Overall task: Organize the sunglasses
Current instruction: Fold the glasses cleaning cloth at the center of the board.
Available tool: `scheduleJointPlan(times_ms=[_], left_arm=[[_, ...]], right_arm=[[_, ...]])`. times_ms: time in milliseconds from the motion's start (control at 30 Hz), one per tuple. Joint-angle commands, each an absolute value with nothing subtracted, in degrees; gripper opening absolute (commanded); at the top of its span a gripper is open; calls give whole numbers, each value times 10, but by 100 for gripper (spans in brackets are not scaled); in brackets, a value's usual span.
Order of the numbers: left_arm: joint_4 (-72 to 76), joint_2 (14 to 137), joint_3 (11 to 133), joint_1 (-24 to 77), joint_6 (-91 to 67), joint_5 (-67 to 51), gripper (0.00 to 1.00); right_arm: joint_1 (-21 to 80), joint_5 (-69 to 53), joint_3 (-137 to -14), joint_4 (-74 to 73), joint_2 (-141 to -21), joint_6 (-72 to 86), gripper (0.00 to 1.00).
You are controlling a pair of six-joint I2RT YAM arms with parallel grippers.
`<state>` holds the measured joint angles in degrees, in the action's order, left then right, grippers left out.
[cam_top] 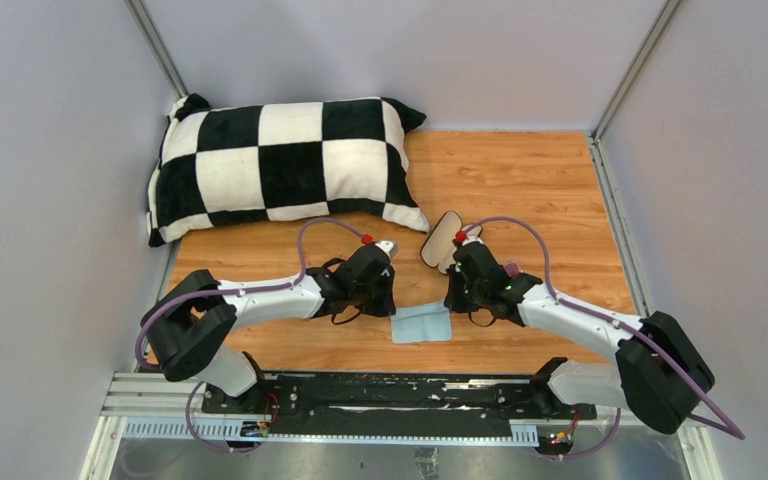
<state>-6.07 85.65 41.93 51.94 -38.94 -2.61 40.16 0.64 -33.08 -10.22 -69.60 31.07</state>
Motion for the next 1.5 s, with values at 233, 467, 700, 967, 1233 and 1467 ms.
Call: scheduleJointPlan(times_ms=[233, 467, 700, 967, 1233, 1467], left_arm=[[-60, 844, 392, 542, -397, -19, 0], [-58, 848, 391, 543, -397, -13, 0], [-58, 837, 387, 545, -406, -1, 0], [-74, 846, 397, 552, -412, -1, 0], [-79, 846, 393, 553, -411, 13, 0], [-73, 845, 390, 563, -420, 14, 0]], right_arm=[[408, -27, -265, -80, -639, 314, 0], [411, -25, -259, -82, -633, 319, 0], [416, -29, -247, -83, -632, 319, 0], [419, -29, -243, -84, -625, 318, 0], [424, -42, -240, -85, -624, 314, 0], [429, -44, -229, -85, -618, 317, 0]])
